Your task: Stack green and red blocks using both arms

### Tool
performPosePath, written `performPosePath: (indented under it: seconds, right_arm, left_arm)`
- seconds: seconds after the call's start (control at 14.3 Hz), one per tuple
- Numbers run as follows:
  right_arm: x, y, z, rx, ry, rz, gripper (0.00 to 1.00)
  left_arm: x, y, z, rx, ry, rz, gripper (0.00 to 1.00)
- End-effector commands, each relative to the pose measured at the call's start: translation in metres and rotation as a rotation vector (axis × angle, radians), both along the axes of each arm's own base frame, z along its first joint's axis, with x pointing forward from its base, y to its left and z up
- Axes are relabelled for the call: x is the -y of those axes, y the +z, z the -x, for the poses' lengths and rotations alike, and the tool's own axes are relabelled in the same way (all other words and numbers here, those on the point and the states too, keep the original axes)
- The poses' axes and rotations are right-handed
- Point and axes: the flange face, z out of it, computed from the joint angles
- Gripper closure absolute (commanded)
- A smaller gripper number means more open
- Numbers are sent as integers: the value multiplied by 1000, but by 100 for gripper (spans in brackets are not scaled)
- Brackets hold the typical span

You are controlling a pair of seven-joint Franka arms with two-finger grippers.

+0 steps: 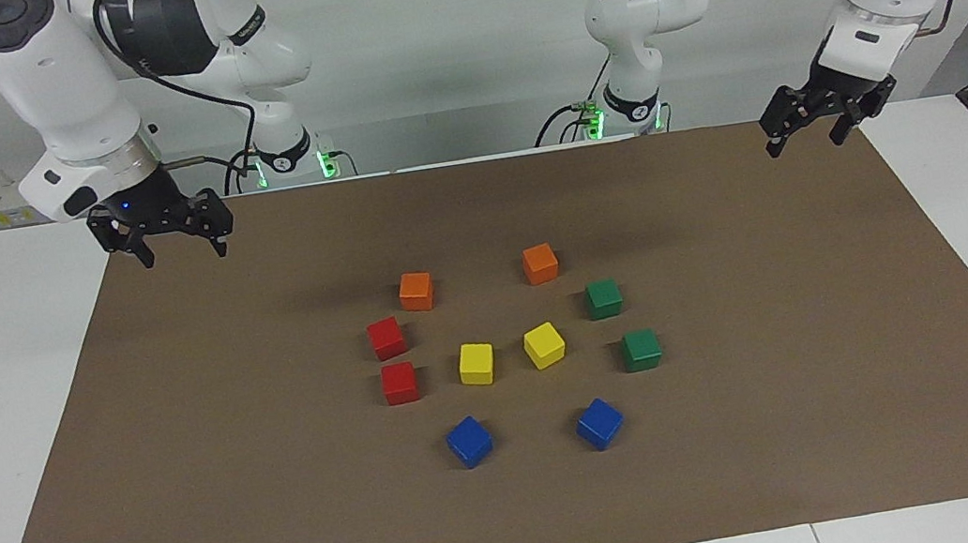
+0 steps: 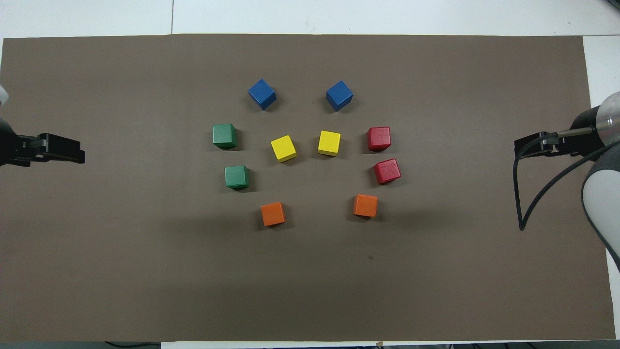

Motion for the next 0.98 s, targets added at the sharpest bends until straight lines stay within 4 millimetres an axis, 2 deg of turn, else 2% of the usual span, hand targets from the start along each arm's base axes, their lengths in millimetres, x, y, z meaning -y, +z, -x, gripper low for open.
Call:
performPosePath:
  seconds: [0.0,0.14,0.42,0.63,0.91]
  right_arm:
    - [4,-1,5,12,15,-6,0]
    - [4,-1,5,12,15,-6,0]
    - [4,-1,5,12,15,-6,0]
    - [4,-1,5,12,15,-6,0]
    - [6,-1,5,12,14,-6,0]
  left_arm:
    - [51,-17,9,35,3,2,0]
    - [81,-32,9,54,-3,11,0]
    - [134,-79,-4,12,-30,23,0]
    - [160,-111,-9,-4,-18,21,0]
    - [172,-147,-3,26,-12,32,0]
